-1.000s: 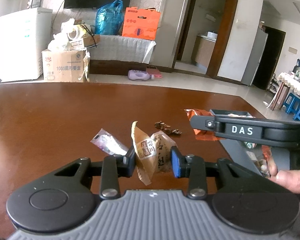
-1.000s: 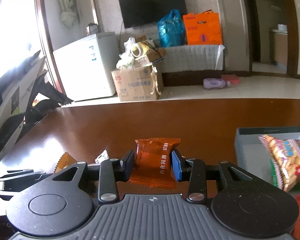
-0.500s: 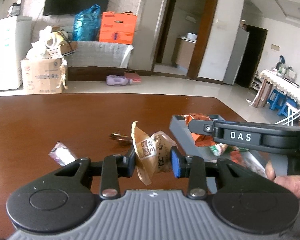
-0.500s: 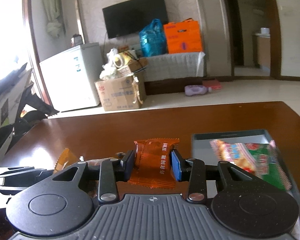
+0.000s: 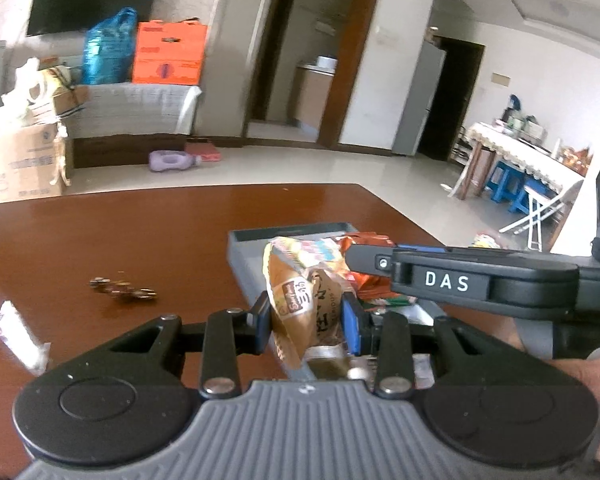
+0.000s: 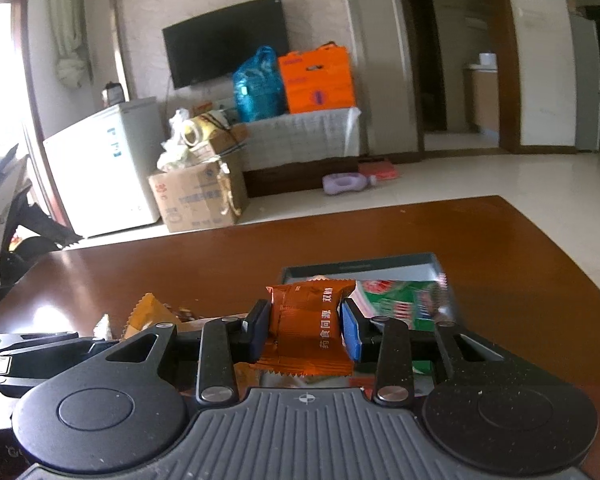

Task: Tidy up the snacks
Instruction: 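Carry the pastry and orange candy packet over the box with both tools, then lower the pastry and candy packet into the box and open both tools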

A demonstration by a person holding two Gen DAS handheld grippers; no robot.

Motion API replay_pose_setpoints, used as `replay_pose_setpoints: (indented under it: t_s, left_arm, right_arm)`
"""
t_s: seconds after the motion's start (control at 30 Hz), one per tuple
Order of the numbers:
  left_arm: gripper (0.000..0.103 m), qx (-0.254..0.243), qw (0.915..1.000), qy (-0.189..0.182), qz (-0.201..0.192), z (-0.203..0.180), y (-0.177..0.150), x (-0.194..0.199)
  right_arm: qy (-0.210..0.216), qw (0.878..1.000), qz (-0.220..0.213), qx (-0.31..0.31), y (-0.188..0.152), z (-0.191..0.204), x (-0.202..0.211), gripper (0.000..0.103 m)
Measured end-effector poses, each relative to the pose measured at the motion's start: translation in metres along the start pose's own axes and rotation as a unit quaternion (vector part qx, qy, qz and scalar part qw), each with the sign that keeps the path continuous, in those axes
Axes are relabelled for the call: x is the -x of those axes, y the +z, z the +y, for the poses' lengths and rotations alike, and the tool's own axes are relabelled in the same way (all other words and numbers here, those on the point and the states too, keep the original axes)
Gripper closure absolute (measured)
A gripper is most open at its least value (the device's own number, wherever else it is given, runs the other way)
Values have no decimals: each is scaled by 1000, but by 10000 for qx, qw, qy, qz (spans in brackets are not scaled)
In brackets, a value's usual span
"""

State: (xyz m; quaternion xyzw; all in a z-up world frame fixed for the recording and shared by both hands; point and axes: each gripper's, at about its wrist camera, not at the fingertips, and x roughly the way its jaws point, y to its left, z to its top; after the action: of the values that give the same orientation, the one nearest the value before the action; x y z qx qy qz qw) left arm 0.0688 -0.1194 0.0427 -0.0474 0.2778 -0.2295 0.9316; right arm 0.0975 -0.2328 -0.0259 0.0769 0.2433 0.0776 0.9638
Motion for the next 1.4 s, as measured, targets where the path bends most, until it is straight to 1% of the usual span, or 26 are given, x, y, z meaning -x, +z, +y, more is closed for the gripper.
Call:
replay_pose_setpoints:
  t_s: [0.17, 0.33, 0.57, 0.7, 0.97, 1.1, 1.17, 1.23, 1.27, 1.3, 1.33, 1.4]
  left_arm:
    - [70, -56, 9998, -128, 104, -23, 0, -22]
    - [70, -106, 9995, -184, 248, -34, 0, -46]
    - [69, -166, 9988, -214, 406, -34, -1, -70]
    - [69, -183, 9986, -232, 442, -28, -3, -72]
    - [69, -250, 9983, -211, 476, -31, -7, -72]
    - [66, -318, 9983, -170, 468, -33, -8, -73]
    - [61, -342, 9981, -173, 487, -34, -9, -73]
    - [48, -347, 9983, -197, 434, -34, -9, -72]
    - [45, -349, 9984, -206, 390, -34, -8, -71]
    - [40, -344, 9985, -203, 368, -34, -9, -70]
    - [37, -347, 9986, -203, 353, -33, -8, -70]
    - [36, -366, 9986, -194, 330, -33, -8, -69]
  right_arm:
    - [-145, 9997, 172, -46, -5, -24, 0, 64]
    - [-219, 9990, 382, -55, -11, -37, -3, 64]
    - [-218, 9986, 480, -47, -13, -40, -7, 64]
    - [-229, 9985, 490, -48, -12, -40, -8, 64]
    - [-250, 9982, 534, -57, -12, -40, -9, 63]
    - [-259, 9981, 552, -65, -12, -42, -11, 62]
    - [-237, 9981, 564, -81, -11, -43, -12, 62]
    - [-226, 9981, 575, -78, -12, -42, -12, 61]
    - [-226, 9981, 570, -79, -12, -42, -12, 61]
    - [-225, 9981, 560, -90, -12, -43, -12, 60]
    - [-230, 9982, 539, -99, -11, -43, -11, 60]
    - [-229, 9985, 481, -130, -10, -43, -10, 59]
